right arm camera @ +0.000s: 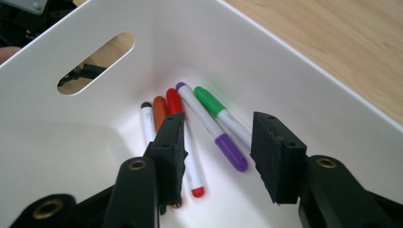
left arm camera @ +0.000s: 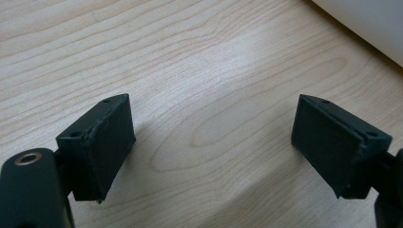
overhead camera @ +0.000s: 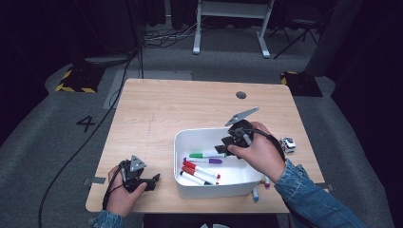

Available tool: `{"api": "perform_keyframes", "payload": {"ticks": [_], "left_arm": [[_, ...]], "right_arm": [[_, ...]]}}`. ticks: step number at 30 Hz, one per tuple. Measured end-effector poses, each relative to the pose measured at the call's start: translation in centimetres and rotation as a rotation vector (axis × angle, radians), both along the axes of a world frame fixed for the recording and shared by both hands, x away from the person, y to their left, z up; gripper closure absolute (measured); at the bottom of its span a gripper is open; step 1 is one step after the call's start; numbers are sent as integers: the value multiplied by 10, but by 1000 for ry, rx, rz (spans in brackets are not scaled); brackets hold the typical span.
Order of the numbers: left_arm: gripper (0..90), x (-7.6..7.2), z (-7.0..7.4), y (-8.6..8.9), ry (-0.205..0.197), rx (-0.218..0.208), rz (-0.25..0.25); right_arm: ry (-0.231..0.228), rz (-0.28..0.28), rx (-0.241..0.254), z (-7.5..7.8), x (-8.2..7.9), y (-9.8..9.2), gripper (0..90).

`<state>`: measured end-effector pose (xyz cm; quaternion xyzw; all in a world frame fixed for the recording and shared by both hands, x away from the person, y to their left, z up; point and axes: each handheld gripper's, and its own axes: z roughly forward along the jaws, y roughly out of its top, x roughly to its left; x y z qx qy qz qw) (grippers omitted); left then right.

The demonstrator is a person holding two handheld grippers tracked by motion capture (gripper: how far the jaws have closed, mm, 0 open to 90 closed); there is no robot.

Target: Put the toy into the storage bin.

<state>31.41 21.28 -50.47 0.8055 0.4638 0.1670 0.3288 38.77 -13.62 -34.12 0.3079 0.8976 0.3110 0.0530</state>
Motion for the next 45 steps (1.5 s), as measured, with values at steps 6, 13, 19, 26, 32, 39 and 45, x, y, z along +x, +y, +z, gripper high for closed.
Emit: {"api": "perform_keyframes", "payload": {"ticks": [6, 13, 19, 26, 32, 39, 45], "left_arm": [[145, 0, 0, 0, 0, 0, 0], [145, 0, 0, 0, -1, -1, 0], [145, 0, 0, 0, -1, -2, -1], [145, 0, 0, 0, 0, -1, -1], [145, 0, 0, 0, -1, -1, 0], [145, 0, 0, 0, 0, 0, 0], [145, 0, 0, 0, -1, -1, -1]], "right_arm": [[-23, -61, 49, 13, -3, -35, 548], [-36, -150, 81, 21, -5, -70, 542], [-47, -245, 101, 23, -7, -110, 537], [-46, -316, 95, 14, -9, -145, 523], [-36, -369, 75, -3, -10, -166, 514], [-1, -410, 55, -33, -10, -180, 503], [36, -431, 24, -62, -10, -186, 489]]}}
